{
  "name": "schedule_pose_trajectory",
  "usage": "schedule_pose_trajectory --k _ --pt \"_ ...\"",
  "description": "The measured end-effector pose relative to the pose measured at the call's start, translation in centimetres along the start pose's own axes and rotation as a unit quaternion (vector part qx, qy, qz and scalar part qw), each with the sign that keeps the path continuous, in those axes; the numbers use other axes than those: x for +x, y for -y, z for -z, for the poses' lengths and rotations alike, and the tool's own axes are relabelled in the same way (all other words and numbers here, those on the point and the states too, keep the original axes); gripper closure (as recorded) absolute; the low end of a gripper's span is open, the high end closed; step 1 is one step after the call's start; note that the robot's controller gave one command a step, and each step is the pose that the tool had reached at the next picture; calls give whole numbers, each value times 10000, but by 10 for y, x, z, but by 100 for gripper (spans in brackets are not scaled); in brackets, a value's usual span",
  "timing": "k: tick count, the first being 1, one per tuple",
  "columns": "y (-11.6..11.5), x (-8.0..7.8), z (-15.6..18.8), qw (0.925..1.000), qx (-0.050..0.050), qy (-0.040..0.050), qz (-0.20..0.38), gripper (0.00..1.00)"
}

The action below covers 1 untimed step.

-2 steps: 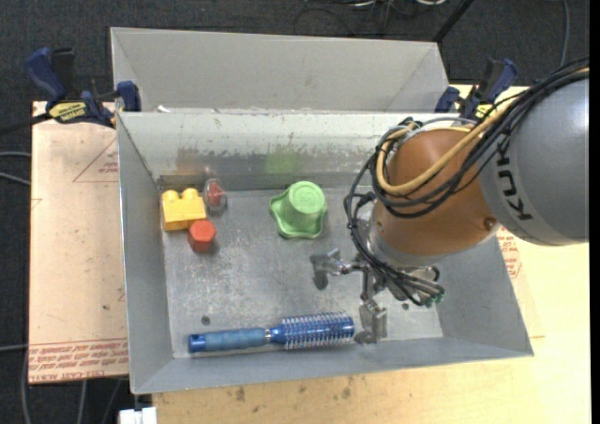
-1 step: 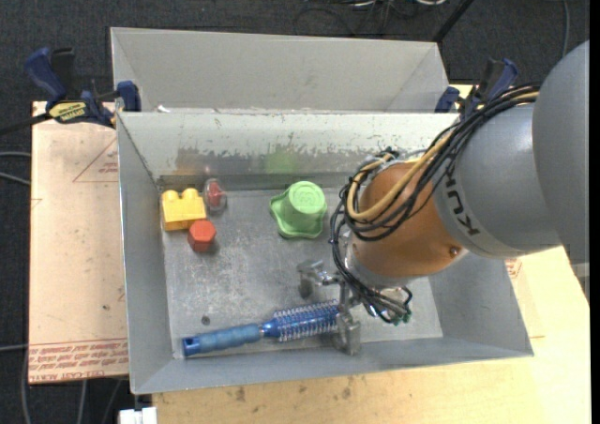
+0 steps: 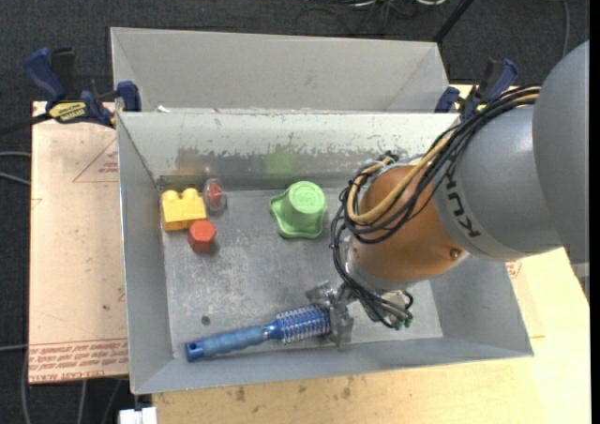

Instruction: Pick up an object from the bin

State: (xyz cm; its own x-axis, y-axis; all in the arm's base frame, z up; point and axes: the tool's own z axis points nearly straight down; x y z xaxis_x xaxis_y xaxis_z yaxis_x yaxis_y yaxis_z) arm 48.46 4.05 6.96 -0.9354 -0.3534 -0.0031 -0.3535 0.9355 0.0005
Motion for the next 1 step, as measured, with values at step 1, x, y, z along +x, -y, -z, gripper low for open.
schedule_pose_trajectory --k 1 --pt "8 -21 102 9999 15 37 -155 100"
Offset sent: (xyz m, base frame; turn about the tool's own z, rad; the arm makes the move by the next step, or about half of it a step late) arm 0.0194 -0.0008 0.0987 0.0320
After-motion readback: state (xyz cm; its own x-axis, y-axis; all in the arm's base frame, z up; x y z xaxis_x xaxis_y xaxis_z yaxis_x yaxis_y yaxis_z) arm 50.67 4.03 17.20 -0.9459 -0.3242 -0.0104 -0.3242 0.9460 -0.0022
